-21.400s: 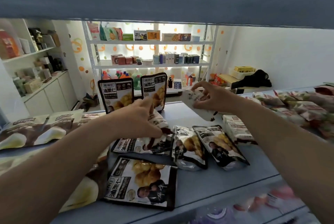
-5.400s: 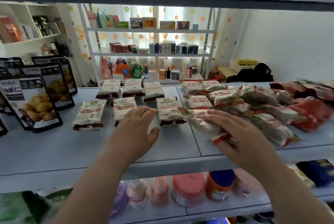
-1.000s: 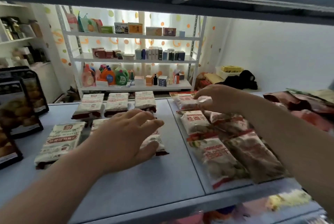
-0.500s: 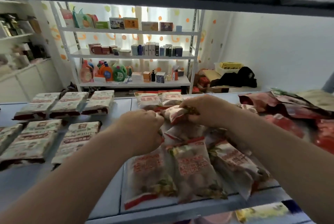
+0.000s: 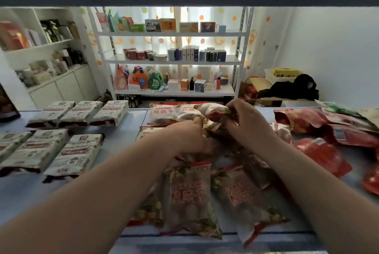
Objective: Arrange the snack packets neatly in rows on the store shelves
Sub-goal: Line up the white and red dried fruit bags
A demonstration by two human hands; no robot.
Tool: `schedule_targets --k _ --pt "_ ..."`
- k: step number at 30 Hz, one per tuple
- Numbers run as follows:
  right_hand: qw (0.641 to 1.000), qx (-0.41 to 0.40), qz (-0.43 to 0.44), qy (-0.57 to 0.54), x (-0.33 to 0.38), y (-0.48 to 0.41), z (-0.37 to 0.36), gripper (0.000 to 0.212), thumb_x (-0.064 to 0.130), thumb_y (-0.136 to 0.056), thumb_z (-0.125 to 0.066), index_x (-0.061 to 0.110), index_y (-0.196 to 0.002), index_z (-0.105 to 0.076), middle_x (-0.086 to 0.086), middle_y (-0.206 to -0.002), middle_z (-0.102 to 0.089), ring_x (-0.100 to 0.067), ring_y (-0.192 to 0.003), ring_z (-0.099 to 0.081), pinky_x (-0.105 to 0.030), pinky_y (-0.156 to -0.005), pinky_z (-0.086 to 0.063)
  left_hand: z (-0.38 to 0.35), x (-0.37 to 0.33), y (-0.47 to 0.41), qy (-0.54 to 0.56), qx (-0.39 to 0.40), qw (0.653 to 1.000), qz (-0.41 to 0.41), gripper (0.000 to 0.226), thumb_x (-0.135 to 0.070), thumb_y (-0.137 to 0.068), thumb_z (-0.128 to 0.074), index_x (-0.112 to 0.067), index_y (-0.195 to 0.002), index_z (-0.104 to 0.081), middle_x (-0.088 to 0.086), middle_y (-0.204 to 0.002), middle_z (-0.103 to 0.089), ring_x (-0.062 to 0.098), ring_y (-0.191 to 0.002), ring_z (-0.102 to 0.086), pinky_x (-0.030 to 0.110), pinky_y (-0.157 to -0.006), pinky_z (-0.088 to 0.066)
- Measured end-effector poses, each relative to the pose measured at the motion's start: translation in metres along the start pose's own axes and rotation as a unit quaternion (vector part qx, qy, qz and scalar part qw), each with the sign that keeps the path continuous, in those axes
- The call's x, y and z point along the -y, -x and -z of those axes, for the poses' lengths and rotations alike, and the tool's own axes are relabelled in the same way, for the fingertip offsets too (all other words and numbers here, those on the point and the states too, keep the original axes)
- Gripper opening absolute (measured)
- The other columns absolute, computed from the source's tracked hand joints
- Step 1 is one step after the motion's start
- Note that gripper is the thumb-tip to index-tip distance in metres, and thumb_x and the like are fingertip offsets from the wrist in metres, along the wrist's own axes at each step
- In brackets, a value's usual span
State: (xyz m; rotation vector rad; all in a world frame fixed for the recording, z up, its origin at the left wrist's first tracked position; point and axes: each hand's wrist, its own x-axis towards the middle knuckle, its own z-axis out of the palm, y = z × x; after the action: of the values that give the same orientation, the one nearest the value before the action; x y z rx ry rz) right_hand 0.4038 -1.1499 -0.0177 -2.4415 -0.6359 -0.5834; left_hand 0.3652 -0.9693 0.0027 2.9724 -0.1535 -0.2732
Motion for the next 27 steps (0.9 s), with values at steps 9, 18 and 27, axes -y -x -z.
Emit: schedule_targets --k 9,18,27 --pt "0.989 -0.055 -0.113 -0.08 -0.005 0.001 0.012 0.026 0.047 -0.087 -0.062 0.031 -0.102 -0.048 0.023 -0.087 -0.049 0.006 -0.076 -0.046 -0.016 -0.059 -0.029 0.011 0.013 -0.008 0.183 -0.039 0.977 0.107 0.088 -0.056 -0.082 -0.064 -0.01 -0.144 -0.022 0.014 -0.122 -0.052 0.031 -0.106 -0.055 0.032 -0.074 -0.048" --pt "0.997 -0.009 -0.077 0.028 -0.01 0.008 0.021 0.023 0.03 -0.089 -0.062 0.018 -0.105 -0.05 -0.002 -0.104 -0.054 -0.018 -0.092 -0.052 -0.024 -0.072 -0.038 -0.015 0.026 0.002 -0.028 -0.037 0.994 -0.095 0.061 -0.048 -0.1 -0.027 -0.019 -0.152 -0.017 0.013 -0.158 -0.014 0.035 -0.146 -0.01 0.052 -0.117 -0.018" --pt "0.988 0.029 -0.149 0.016 -0.023 0.012 0.027 0.016 0.032 -0.096 -0.052 0.024 -0.106 -0.042 -0.009 -0.113 -0.052 -0.021 -0.096 -0.052 -0.039 -0.086 -0.046 -0.004 0.021 -0.004 -0.091 0.017 0.986 -0.137 0.058 -0.049 -0.1 -0.028 -0.019 -0.15 -0.025 0.013 -0.152 -0.033 0.033 -0.137 -0.035 0.045 -0.108 -0.031"
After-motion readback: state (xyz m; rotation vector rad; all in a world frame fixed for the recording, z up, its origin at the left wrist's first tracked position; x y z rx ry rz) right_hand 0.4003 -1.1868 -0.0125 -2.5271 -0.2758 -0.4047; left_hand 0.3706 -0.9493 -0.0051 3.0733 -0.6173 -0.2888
